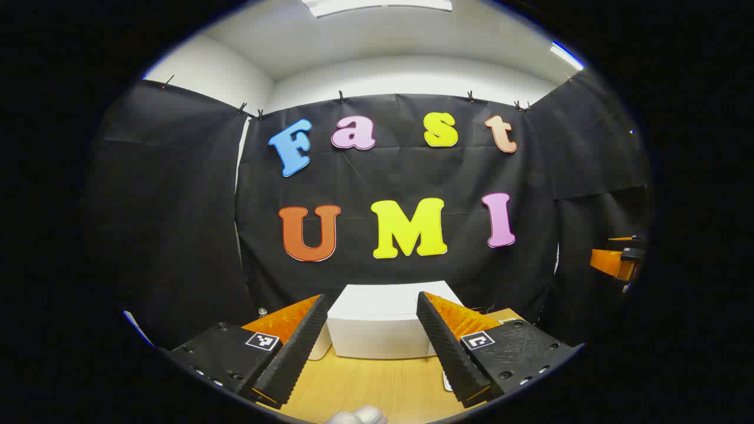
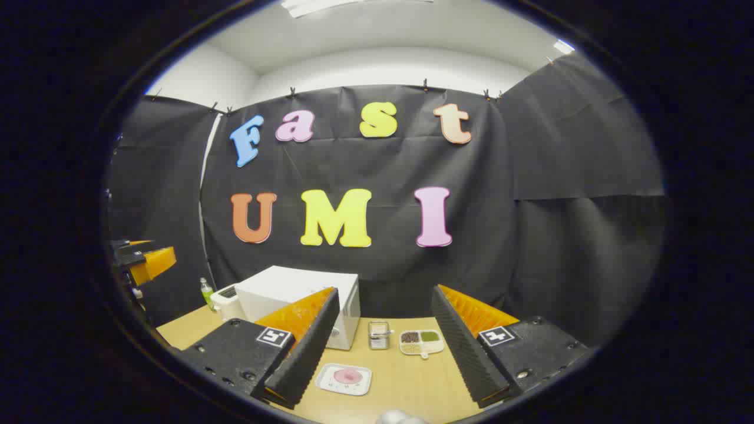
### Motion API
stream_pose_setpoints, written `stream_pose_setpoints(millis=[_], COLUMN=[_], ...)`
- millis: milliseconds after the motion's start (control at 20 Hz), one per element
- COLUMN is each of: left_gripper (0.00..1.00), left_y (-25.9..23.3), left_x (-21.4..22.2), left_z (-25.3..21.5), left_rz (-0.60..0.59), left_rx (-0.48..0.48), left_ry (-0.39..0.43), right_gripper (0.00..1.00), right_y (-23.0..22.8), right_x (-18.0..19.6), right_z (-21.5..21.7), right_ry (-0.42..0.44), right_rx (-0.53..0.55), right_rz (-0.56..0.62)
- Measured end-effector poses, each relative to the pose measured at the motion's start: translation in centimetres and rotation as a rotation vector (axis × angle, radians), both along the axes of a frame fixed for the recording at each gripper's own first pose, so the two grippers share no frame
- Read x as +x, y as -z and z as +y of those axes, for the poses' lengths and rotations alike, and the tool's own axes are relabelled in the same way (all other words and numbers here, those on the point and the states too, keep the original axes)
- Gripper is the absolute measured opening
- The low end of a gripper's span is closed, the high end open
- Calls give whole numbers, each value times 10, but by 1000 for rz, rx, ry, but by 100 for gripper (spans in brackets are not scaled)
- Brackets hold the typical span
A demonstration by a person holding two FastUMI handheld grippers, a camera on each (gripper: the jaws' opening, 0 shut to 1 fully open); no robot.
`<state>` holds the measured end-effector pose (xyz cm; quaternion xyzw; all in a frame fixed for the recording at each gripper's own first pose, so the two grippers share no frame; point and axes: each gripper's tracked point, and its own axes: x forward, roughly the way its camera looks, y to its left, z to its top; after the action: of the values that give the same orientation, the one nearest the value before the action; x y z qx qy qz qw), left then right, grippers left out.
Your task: Open the microwave oven with the left hand, put the food in, and close the microwave oven.
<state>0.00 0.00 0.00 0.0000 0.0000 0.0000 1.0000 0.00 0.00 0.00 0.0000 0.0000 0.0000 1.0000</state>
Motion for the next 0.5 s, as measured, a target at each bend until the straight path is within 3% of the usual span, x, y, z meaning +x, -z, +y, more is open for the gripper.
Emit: stream_pose_setpoints(millis=[50, 100, 200, 250, 400, 450, 500], left_gripper=[95, 95, 95, 96, 95, 95, 95], left_y=[0, 1, 1, 1, -3, -3, -1], left_x=[0, 0, -1, -2, -4, -5, -5], left_z=[0, -1, -4, -6, -10, -13, -15], left_rz=[-1, 1, 4, 8, 5, 4, 8], left_rx=[4, 4, -10, -15, -5, -3, -6], left_ry=[0, 3, 18, 30, 26, 25, 23], right_gripper=[92, 100, 100, 92, 100, 92, 100], right_y=[0, -2, -5, -6, -8, -8, -9], right_x=[-1, -2, -3, -4, -5, -4, -3], right_z=[0, 1, -2, -3, -3, -6, -8], right_ry=[2, 5, 22, 27, 20, 23, 21], right_rx=[-1, -3, -9, -12, -16, -19, -18], right_rz=[-2, -6, -20, -23, -28, -31, -33])
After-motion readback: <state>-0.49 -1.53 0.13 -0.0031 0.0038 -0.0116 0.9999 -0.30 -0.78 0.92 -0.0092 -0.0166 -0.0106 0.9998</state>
